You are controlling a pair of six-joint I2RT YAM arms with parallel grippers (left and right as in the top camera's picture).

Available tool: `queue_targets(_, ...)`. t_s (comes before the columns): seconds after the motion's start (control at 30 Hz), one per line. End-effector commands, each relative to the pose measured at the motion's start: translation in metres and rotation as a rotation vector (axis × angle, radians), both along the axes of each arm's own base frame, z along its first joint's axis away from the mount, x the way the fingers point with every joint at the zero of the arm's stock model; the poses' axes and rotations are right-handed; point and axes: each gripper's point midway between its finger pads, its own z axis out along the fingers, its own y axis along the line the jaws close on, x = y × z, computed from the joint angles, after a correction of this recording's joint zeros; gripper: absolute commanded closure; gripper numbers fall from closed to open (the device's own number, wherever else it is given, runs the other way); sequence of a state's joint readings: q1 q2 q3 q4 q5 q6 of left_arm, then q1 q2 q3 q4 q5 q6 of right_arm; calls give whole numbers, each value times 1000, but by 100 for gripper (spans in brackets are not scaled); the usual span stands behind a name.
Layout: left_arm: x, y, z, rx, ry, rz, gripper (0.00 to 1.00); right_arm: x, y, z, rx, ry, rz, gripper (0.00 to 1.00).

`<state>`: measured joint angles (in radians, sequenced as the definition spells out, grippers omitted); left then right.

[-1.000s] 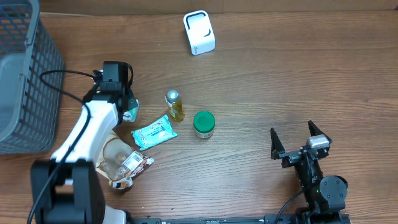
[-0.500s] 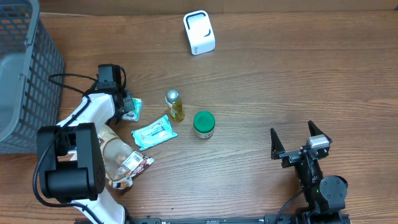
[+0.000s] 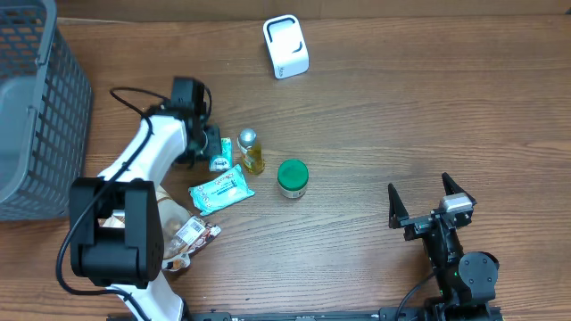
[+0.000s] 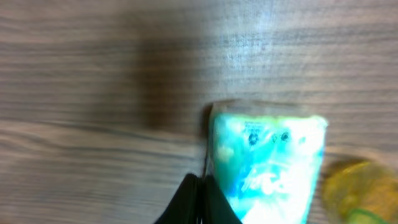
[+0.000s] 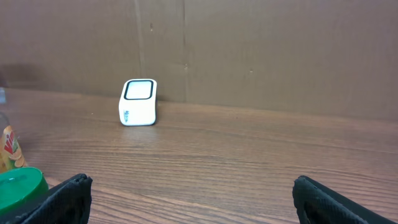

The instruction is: Scan the item barcode

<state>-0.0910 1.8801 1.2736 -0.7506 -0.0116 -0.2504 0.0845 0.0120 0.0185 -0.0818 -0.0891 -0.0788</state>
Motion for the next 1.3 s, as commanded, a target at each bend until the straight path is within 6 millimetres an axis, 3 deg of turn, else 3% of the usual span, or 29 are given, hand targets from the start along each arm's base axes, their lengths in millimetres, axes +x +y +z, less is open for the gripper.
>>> queue_targets(0.0, 17, 19, 69, 27, -118, 200, 96, 1, -2, -2, -4, -3, -12, 0)
queue_targets(0.17, -19, 29, 126, -3, -142, 413, 96, 1, -2, -2, -4, -3, -12, 0)
queue_targets(0.33, -78, 52, 143, 85, -69, 675, 96, 1, -2, -2, -4, -3, -12, 0)
queue_targets(0.53, -125, 51, 123, 132, 115, 739, 89, 1, -2, -2, -4, -3, -12, 0)
queue_targets(0.67, -153, 53, 98, 184, 226, 733, 87, 1, -2, -2, -4, -3, -12, 0)
queue_targets(0.8, -178, 55, 67, 223, 306, 754, 78, 1, -2, -2, -4, -3, -12, 0)
queue_targets(0.87, -183, 56, 55, 228, 318, 759, 71, 1, -2, -2, -4, -3, -12, 0)
queue_targets(0.97, -185, 51, 42, 197, 326, 760, 45, 1, -2, -2, -4, -3, -12, 0)
queue_targets(1.1, -189, 46, 35, 174, 348, 761, 39, 1, -2, -2, -4, -3, -12, 0)
queue_targets(1.2, -193, 46, 31, 179, 358, 760, 17, 1, -2, -2, -4, -3, -12, 0)
queue_targets(1.27, -194, 46, 27, 179, 356, 761, 13, 1, -2, -2, -4, -3, -12, 0)
